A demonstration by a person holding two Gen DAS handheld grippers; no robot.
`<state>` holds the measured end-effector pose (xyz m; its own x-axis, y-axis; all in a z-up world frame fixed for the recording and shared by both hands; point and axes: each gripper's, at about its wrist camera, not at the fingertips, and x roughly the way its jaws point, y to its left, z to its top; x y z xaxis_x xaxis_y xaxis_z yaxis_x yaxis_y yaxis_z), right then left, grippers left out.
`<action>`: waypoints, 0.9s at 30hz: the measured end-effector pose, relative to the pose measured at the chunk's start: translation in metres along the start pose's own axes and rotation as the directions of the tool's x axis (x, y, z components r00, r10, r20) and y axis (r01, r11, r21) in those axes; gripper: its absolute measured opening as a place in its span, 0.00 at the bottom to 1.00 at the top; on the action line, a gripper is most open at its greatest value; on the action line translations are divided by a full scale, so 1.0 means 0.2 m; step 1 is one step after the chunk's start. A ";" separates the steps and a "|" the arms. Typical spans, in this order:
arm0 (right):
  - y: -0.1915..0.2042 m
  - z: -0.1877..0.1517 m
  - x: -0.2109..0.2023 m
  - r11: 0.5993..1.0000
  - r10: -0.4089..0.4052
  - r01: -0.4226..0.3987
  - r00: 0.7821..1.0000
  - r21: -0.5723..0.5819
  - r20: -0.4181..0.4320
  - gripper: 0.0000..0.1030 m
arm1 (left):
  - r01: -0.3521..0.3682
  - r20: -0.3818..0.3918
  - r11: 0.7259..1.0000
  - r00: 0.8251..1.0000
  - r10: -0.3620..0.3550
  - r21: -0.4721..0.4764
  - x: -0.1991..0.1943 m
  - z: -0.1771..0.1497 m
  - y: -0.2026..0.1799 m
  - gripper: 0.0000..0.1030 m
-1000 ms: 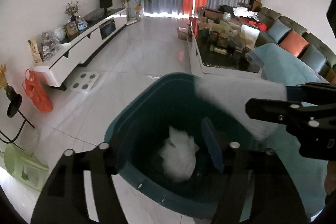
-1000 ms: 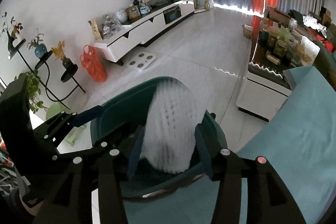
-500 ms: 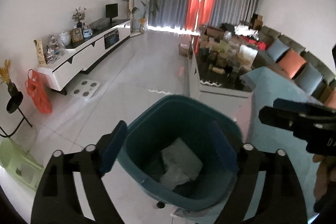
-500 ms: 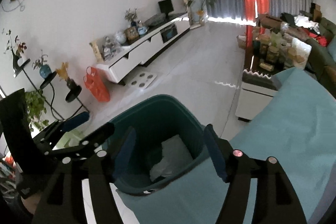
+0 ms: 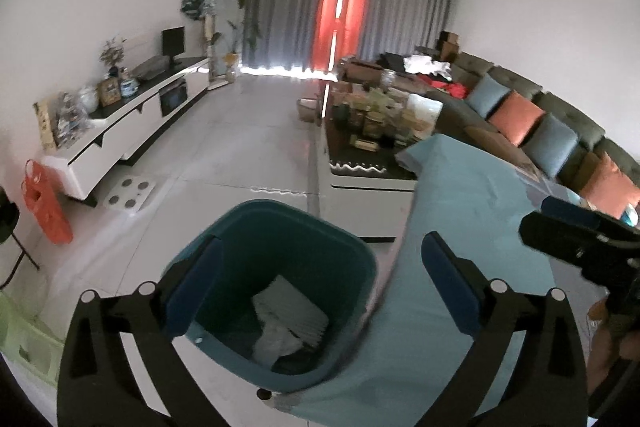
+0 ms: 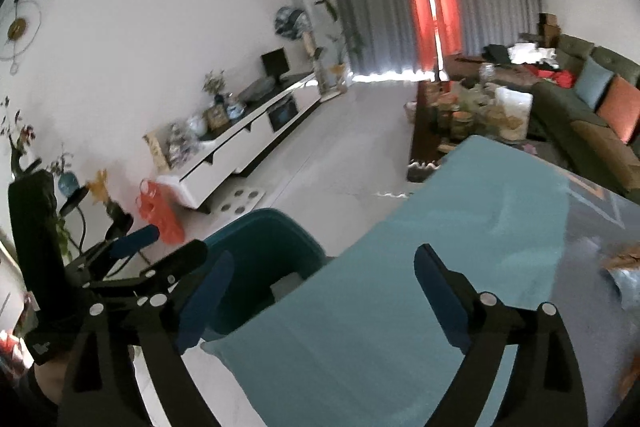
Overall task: Collect trash
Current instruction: 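Move both tools back over the table toward the remaining trash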
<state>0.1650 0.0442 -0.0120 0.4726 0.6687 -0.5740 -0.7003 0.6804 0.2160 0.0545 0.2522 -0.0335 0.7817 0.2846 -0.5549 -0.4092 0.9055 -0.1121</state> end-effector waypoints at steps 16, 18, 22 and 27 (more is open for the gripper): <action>-0.33 -0.14 -0.56 0.971 -0.226 0.207 0.958 0.121 0.174 0.93 | 0.190 -0.002 0.971 0.981 -0.192 0.147 -0.14 0.01 -0.58 0.95; -0.37 -0.18 -0.62 0.961 -0.266 0.245 0.947 0.132 0.179 0.93 | 0.220 -0.010 0.961 0.975 -0.222 0.166 -0.15 0.00 -0.66 0.95; -0.47 -0.25 -0.72 0.937 -0.334 0.305 0.925 0.169 0.180 0.93 | 0.272 -0.022 0.944 0.962 -0.273 0.187 -0.15 -0.01 -0.80 0.95; -0.58 -0.34 -0.84 0.906 -0.405 0.369 0.897 0.210 0.174 0.93 | 0.319 -0.036 0.924 0.947 -0.319 0.209 -0.16 -0.02 -0.92 0.95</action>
<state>0.1301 -0.1668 0.0068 0.8013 0.3764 -0.4651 -0.3480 0.9255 0.1495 0.1032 0.0762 0.0017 0.8541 -0.0306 -0.5193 -0.0303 0.9936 -0.1085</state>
